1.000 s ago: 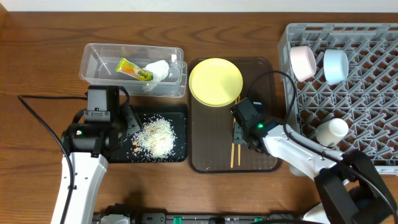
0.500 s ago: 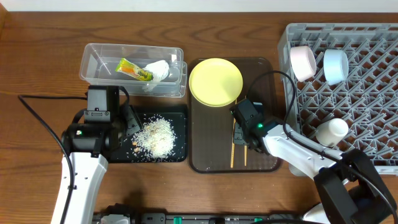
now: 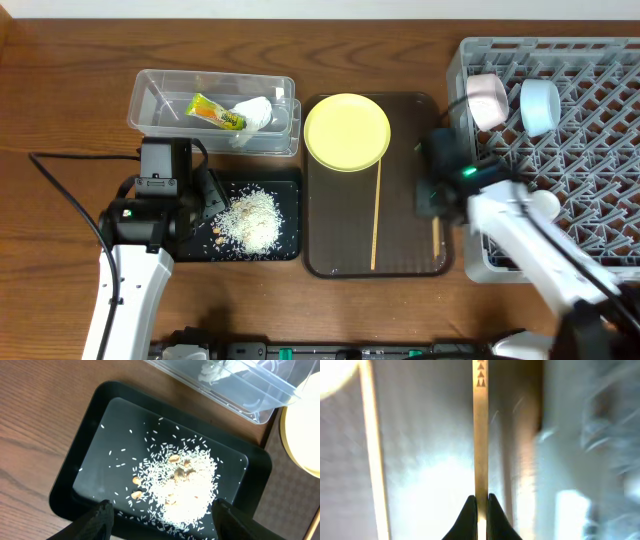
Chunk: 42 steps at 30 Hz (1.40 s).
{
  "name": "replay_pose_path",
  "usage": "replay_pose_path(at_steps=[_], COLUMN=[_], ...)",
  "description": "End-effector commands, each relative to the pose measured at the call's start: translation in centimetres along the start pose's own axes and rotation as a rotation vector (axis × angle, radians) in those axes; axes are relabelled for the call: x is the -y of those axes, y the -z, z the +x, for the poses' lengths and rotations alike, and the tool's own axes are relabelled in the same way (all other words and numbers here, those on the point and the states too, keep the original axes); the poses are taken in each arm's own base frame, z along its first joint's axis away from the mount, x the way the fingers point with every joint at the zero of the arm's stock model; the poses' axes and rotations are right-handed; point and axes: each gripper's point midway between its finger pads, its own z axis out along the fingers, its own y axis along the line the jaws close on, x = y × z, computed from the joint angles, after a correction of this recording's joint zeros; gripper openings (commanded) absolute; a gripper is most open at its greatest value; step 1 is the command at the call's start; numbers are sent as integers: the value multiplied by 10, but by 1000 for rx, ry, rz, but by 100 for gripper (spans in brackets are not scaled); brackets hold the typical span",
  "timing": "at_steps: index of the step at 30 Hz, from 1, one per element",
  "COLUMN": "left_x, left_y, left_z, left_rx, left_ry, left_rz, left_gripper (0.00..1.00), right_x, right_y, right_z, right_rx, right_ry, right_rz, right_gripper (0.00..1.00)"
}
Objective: Sort waste into correct bins and load items into the dishwasher rack
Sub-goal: 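Carry the chopstick to the rack and drop it in, then reach the right gripper back and grasp the second chopstick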
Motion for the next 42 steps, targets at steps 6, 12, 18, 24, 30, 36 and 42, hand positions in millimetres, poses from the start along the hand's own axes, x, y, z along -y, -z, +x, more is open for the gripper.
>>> replay_pose_path(at_steps=[6, 12, 18, 24, 30, 36, 42], left_x=[-1, -1, -1, -1, -1, -1, -1], left_y=[1, 1, 1, 1, 1, 1, 1], left_z=[-2, -2, -2, -2, -2, -2, -2], left_rx=[5, 5, 5, 5, 5, 5, 4], left_ry=[10, 10, 10, 10, 10, 10, 10], left_rz=[-6, -5, -5, -5, -5, -5, -5], left_gripper=[66, 66, 66, 66, 66, 66, 66], right_x=[70, 97, 97, 60, -12, -61, -90], right_y=[47, 26, 16, 43, 56, 30, -14], right_z=[-45, -35, -41, -70, -71, -34, 5], right_rx=[98, 14, 16, 135, 181, 75, -69], right_ry=[26, -19, -22, 9, 94, 161, 165], right_rz=[54, 92, 92, -55, -236, -223, -150], right_gripper=[1, 1, 29, 40, 46, 46, 46])
